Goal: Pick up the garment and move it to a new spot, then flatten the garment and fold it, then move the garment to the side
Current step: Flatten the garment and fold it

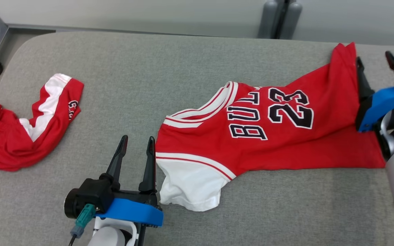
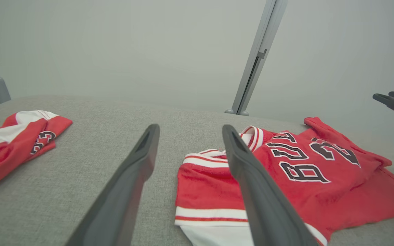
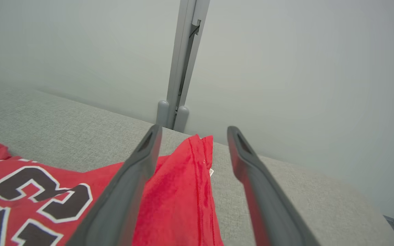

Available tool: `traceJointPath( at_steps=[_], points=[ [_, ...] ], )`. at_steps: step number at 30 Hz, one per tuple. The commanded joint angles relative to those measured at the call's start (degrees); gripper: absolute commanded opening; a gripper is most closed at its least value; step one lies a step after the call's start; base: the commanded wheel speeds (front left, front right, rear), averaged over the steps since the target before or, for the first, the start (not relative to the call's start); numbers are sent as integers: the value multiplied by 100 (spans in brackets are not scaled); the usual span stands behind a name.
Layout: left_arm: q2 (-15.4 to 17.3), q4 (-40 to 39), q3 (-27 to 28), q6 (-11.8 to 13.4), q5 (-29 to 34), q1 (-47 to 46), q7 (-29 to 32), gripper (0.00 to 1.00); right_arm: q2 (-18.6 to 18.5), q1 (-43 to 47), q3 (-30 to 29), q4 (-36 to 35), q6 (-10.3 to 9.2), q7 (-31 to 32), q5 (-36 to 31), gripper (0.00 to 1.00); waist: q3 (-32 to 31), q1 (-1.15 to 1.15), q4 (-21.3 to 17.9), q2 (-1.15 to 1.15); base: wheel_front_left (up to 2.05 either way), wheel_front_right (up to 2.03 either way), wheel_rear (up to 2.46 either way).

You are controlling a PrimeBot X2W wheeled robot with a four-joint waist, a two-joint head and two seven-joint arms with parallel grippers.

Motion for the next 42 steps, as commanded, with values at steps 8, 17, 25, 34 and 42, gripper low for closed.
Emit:
traceJointPath(
  at_steps=[8,17,25,34,42],
  points=[
    [195,565,-82,-95,8,110,358,100,602,1194,13,-652,-1,-364,385,100,-368,0,-302,0,0,0,0],
    [481,473,-343,-308,-228,666,1381,100,1048,2501,-122,-1817,-1,-401,658,100,-484,0,-334,0,0,0,0],
    [367,835,-464,-415,-459,510,1709,35,1265,2991,-147,-2533,-1,-263,668,100,-487,0,-474,0,0,0,0],
    [391,843,-337,-84,-458,792,1532,0,1321,3428,-457,-3111,-1,-196,467,100,-491,0,-209,0,0,0,0],
    [363,546,-187,221,-674,1122,1792,100,1322,3522,-269,-3083,-1,-208,630,100,-530,0,-94,0,0,0,0]
  ],
)
